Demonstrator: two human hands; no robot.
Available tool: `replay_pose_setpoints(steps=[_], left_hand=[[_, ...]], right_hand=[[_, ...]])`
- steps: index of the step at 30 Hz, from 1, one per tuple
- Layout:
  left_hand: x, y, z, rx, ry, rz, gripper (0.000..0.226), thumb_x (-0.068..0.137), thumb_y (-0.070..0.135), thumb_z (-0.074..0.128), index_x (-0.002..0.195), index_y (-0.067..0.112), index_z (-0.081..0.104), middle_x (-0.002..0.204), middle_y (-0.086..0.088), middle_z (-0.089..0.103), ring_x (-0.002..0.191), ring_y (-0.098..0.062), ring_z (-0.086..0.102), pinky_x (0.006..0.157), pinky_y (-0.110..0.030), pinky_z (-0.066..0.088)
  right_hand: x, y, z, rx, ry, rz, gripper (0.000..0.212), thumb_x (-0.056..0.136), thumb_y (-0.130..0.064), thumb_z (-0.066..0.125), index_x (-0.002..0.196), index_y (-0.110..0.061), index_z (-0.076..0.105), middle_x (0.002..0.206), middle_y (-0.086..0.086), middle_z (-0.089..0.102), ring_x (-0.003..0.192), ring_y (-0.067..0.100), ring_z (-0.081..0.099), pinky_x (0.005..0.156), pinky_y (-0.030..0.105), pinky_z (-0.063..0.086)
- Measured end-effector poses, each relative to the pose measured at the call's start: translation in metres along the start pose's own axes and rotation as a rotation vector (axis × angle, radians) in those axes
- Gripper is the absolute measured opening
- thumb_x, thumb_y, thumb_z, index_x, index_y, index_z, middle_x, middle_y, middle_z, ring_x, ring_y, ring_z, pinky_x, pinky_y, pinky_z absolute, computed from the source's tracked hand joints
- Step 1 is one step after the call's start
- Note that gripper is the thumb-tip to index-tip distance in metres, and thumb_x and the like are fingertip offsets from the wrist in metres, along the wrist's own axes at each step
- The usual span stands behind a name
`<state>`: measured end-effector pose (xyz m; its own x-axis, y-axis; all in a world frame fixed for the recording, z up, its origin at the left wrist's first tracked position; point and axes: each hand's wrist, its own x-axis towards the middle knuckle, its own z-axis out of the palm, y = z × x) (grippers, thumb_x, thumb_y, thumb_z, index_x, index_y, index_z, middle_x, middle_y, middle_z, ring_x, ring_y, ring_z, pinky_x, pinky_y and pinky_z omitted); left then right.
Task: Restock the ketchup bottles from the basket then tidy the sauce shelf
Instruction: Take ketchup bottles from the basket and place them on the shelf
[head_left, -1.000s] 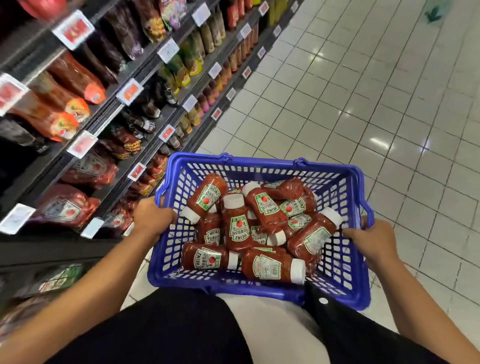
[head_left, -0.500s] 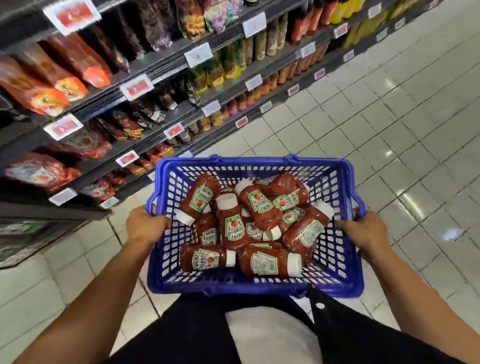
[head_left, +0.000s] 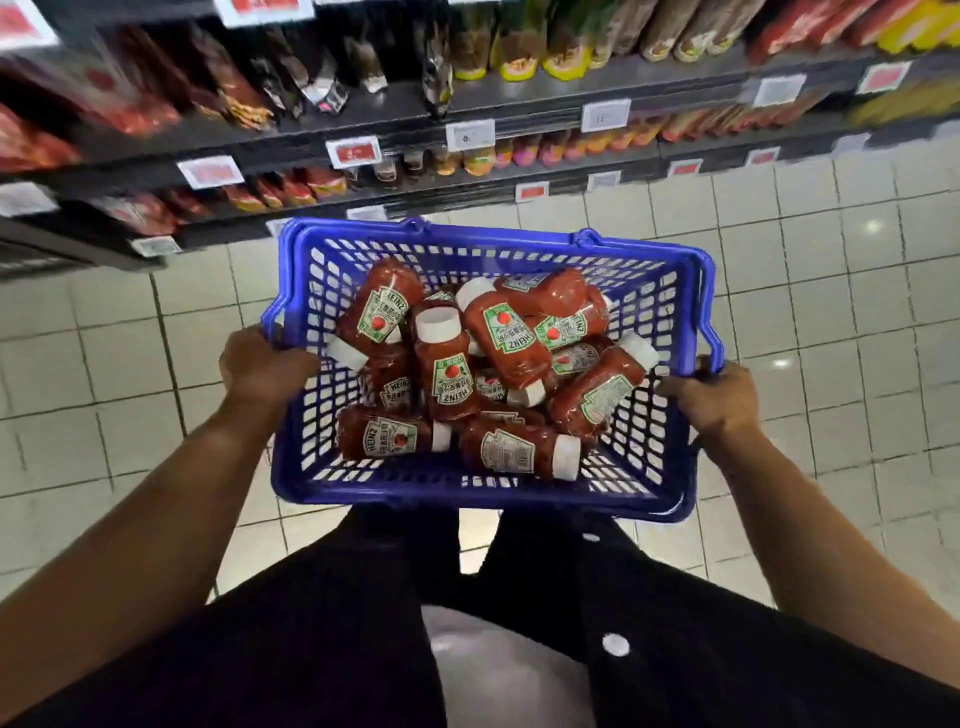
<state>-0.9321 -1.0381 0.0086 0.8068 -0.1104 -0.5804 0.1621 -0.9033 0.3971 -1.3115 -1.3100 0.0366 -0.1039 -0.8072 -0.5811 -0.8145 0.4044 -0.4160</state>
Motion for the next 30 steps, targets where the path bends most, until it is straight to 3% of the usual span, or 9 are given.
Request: replay_pose_setpoints(steps=[6,11,17,19,23,27,30], left_hand=[[0.028,-0.022,0.094,-0.081,0.083,-0.129,0.03,0.047,0.02,0.077,0.073,0.011,0.064,0.075,-0.009,0.069,0.071,-0.03,0.069,0.067,-0.048,0.061],[0.063,-0.06,0.19,-0.109,0.082,-0.225,0.029,0.05,0.014,0.082,0.075,0.01,0.066,0.079,-0.013,0.072,0.074,-0.034,0.071,0.064,-0.054,0.061],[0.115,-0.1,0.304,-0.089,0.062,-0.331,0.028,0.056,0.01,0.086,0.064,0.012,0.059,0.061,-0.007,0.063,0.068,-0.033,0.068,0.058,-0.048,0.059],[0.137,-0.101,0.332,-0.089,0.058,-0.339,0.03,0.055,0.012,0.087,0.064,0.013,0.058,0.06,-0.005,0.062,0.064,-0.032,0.066,0.056,-0.047,0.058],[0.179,-0.096,0.364,-0.121,0.056,-0.306,0.028,0.053,0.012,0.087,0.065,0.016,0.062,0.06,0.002,0.063,0.064,-0.027,0.066,0.052,-0.03,0.049],[0.215,-0.075,0.374,-0.159,0.035,-0.276,0.028,0.057,0.012,0.085,0.068,0.016,0.06,0.067,-0.003,0.065,0.063,-0.025,0.063,0.055,-0.029,0.047],[0.24,-0.06,0.378,-0.174,0.076,-0.27,0.029,0.057,0.012,0.083,0.067,0.016,0.057,0.067,-0.002,0.063,0.06,-0.023,0.06,0.053,-0.028,0.047]], right_hand=[[0.132,0.007,0.048,-0.087,-0.093,-0.07,0.019,0.061,-0.017,0.087,0.072,-0.015,0.072,0.055,-0.011,0.068,0.046,0.006,0.063,0.046,0.021,0.048],[0.243,0.023,0.101,-0.213,-0.106,-0.117,0.023,0.058,-0.022,0.09,0.066,-0.015,0.07,0.059,-0.004,0.068,0.061,0.022,0.066,0.062,0.037,0.056],[0.355,0.038,0.174,-0.343,-0.146,-0.083,0.025,0.06,-0.023,0.093,0.062,-0.016,0.07,0.039,-0.011,0.055,0.048,0.017,0.054,0.05,0.026,0.042],[0.386,0.04,0.197,-0.365,-0.162,-0.085,0.024,0.061,-0.021,0.093,0.064,-0.015,0.07,0.04,-0.01,0.057,0.05,0.019,0.055,0.049,0.028,0.044],[0.427,0.037,0.226,-0.359,-0.189,-0.091,0.021,0.063,-0.018,0.092,0.071,-0.013,0.073,0.049,-0.004,0.063,0.052,0.021,0.058,0.048,0.026,0.043],[0.453,0.019,0.239,-0.312,-0.224,-0.052,0.025,0.061,-0.014,0.093,0.075,-0.012,0.073,0.075,0.011,0.072,0.069,0.028,0.068,0.063,0.036,0.055],[0.468,0.004,0.248,-0.303,-0.215,-0.061,0.028,0.059,-0.018,0.095,0.075,-0.014,0.073,0.077,0.011,0.073,0.074,0.031,0.071,0.073,0.044,0.061]])
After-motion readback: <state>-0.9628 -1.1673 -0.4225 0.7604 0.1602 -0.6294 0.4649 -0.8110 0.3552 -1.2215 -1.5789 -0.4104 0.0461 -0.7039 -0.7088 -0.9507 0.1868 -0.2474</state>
